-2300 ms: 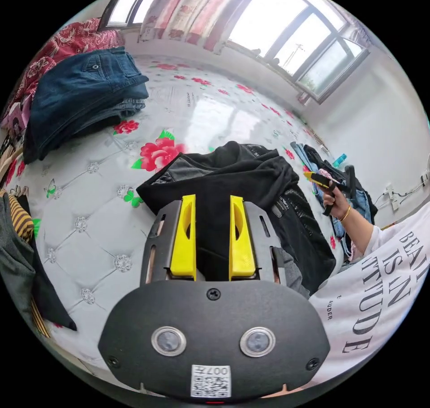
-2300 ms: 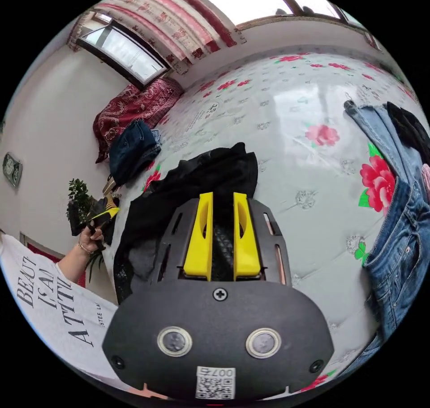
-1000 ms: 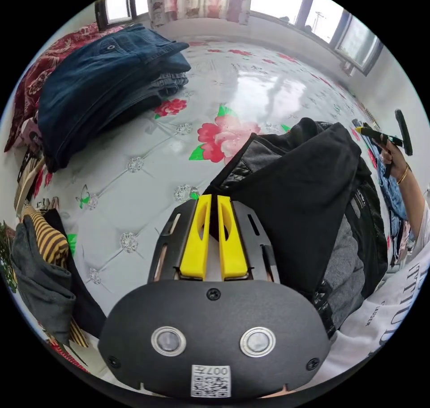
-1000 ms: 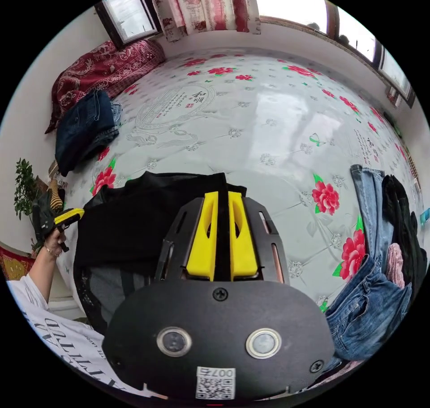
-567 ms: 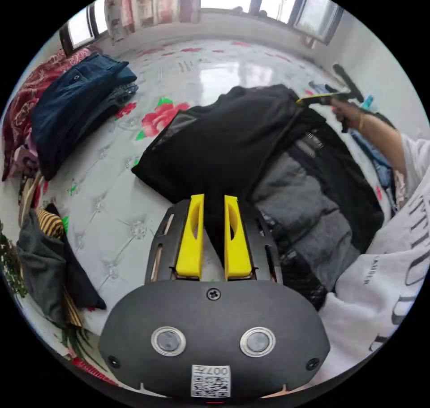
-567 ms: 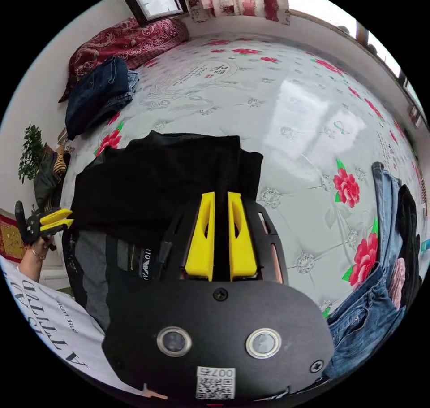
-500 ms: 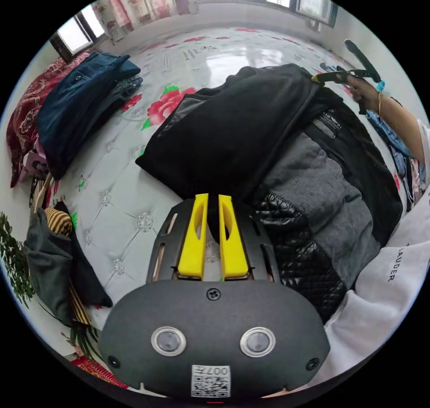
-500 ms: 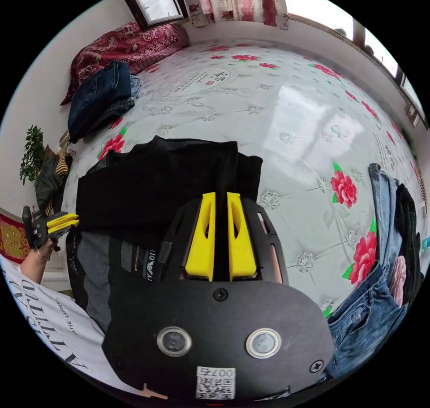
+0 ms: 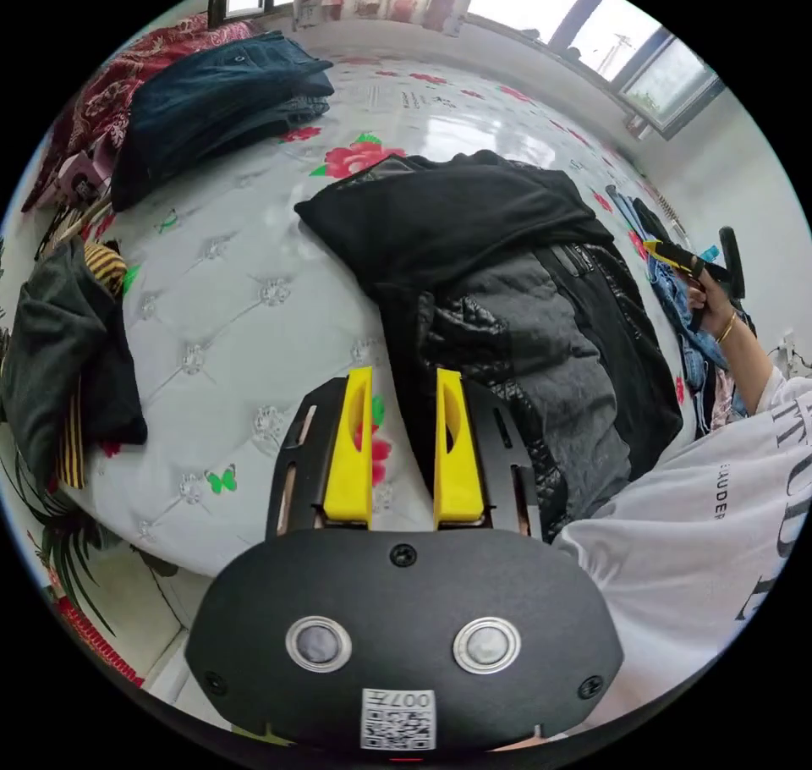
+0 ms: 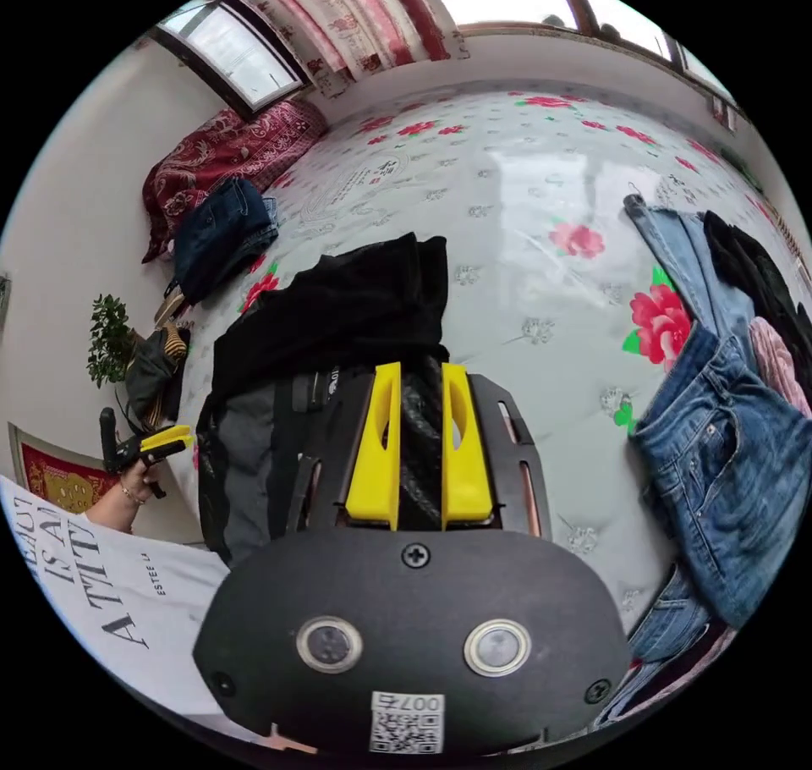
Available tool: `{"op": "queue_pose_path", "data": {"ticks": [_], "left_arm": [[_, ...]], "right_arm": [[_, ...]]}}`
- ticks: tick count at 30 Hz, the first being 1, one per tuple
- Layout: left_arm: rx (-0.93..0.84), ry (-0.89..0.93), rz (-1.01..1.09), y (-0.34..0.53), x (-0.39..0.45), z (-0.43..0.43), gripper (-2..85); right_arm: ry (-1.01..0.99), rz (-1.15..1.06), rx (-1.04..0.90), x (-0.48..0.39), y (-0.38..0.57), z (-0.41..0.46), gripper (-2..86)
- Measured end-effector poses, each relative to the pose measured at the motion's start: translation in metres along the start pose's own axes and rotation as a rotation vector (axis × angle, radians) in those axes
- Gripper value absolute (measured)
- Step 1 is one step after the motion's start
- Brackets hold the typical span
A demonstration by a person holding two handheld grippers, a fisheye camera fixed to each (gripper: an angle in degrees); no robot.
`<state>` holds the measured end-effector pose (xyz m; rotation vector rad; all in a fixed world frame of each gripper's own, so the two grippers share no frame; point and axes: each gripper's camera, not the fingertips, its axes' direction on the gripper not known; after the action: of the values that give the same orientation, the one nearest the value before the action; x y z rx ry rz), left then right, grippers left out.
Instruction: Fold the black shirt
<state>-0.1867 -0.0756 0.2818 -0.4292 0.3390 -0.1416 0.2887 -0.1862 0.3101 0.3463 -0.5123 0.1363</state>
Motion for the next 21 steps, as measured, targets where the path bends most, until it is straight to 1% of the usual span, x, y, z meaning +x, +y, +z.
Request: {"op": "queue_pose_path", "data": {"ticks": [4,7,10,12,14,15,17,19,20,21], "left_arm": [[-0.094,0.044,-0.067,0.076,0.006,0.005,11.4],[-0.116,0.098,-0.109,0.115,0.014,0.01,11.4],[-0.144,0.12,-0.09,0.136,0.025,0.022,11.8],[-0.172,0.111,-0.047,0.14,0.032,0.035,11.8],[-0.176,0.0,-0.018,0.141,0.038,0.042,10.6],[-0.188,-0.048,0.034,0.139,0.042,0.043,8.7],[-0.218,-0.07,0.079,0.136,0.041,0.045,7.5],[-0.232,0.031,0.097,0.131,0.033,0.046,1.9],[-0.231,0.048,0.099,0.13,0.03,0.044,1.5],[-0.211,0.104,0.08,0.128,0.02,0.039,0.8]], "right_arm": [[0.031,0.021,-0.119,0.039,0.09,-0.026,6.3],[0.008,0.046,-0.185,0.061,0.138,-0.037,7.1],[-0.018,0.047,-0.245,0.075,0.165,-0.036,7.5],[-0.027,0.022,-0.288,0.078,0.172,-0.029,7.4],[-0.013,-0.002,-0.318,0.078,0.174,-0.022,6.8],[-0.017,-0.019,-0.348,0.077,0.174,-0.015,6.2],[-0.005,-0.037,-0.404,0.076,0.173,-0.005,4.3],[0.0,-0.096,-0.422,0.072,0.171,-0.003,1.9],[-0.005,-0.104,-0.426,0.072,0.17,-0.004,1.6],[-0.024,-0.116,-0.425,0.075,0.167,-0.009,1.0]]}}
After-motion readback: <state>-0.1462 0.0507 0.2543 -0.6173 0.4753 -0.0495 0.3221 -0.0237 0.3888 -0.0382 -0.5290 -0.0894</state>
